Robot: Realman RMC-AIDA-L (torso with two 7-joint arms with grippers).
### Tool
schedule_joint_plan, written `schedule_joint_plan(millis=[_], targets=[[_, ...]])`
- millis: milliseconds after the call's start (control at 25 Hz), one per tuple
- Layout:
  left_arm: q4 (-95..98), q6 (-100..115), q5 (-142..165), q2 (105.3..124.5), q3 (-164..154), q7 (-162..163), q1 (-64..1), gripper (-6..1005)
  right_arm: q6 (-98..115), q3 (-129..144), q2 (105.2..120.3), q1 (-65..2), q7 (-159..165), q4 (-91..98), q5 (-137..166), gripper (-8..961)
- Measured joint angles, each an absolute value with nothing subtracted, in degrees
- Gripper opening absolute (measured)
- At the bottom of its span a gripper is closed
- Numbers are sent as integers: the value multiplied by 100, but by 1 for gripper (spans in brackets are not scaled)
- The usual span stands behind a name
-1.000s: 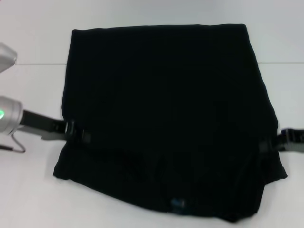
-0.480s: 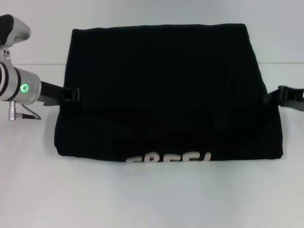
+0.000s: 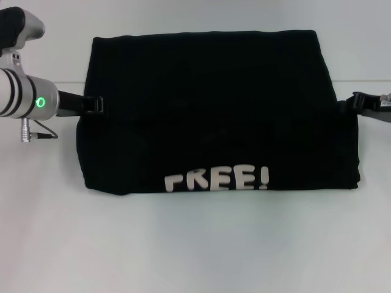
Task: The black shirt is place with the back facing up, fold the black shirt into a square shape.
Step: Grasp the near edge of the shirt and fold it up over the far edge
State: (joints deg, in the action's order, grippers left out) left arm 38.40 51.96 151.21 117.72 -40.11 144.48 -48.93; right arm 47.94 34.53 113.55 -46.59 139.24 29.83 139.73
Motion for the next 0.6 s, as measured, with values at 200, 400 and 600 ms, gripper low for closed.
schedule_joint_plan(millis=[200,400,600], targets=[[3679,4547,15102,11898,-4204,14215,-4936,63,4059,3827,11410,-4756,13918,2880,13975,82],[3587,4048,15101,11977,-4292,14244,-4957,63,3257,4174,11491,-4878,13940,2709,13978,83],[3571,3792,15099,12012,-4283,14422,-4998,63,2745,4202,11552,-4991,13916,2574,13981,85]])
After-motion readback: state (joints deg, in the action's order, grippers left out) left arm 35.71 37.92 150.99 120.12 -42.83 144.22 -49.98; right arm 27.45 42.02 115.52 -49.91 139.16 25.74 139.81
